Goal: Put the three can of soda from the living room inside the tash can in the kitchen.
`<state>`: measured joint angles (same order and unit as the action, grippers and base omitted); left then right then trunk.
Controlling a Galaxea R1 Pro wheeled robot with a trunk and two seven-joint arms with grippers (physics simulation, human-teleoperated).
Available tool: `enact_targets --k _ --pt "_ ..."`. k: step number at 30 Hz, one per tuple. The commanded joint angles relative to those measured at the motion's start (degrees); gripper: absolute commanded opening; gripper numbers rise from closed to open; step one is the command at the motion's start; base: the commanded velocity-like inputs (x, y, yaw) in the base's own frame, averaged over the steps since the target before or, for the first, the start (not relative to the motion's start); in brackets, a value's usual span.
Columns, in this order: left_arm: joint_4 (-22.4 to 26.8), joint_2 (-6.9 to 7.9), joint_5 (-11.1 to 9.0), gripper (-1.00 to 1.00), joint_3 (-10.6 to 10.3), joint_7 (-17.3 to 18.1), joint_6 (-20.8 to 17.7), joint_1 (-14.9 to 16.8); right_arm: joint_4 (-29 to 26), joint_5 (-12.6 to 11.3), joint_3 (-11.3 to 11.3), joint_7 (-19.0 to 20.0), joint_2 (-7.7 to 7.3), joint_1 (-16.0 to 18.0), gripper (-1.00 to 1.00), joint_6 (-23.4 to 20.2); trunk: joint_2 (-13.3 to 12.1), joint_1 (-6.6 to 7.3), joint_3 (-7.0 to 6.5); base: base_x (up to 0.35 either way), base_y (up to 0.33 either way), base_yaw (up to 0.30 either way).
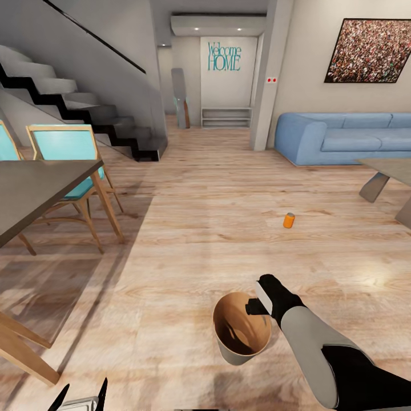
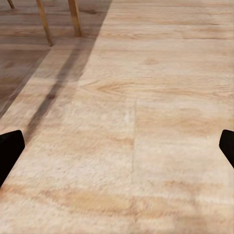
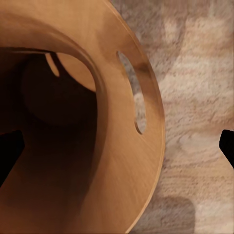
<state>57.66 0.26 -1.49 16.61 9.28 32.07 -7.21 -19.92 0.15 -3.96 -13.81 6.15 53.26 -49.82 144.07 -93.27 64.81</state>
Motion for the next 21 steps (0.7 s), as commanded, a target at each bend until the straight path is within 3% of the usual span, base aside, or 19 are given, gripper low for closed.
enact_targets --k 1,8,21 --pt "0.0 0.00 0.0 1.00 0.0 0.0 0.0 0.0 0.1 0.0 0.0 0.0 0.00 0.0 1.00 0.1 0.0 0.00 0.00 0.000 0.000 0.000" --pt "0.0 0.00 0.0 1.00 0.0 0.0 0.0 0.0 0.4 0.0 0.0 0.0 0.00 0.0 1.00 0.6 0.0 0.00 0.00 -0.005 -0.012 0.000" --pt "0.1 0.01 0.0 1.00 0.0 0.0 0.0 0.0 0.5 0.0 0.0 0.0 0.00 0.0 1.00 0.7 0.0 0.00 0.00 -0.090 -0.105 0.000"
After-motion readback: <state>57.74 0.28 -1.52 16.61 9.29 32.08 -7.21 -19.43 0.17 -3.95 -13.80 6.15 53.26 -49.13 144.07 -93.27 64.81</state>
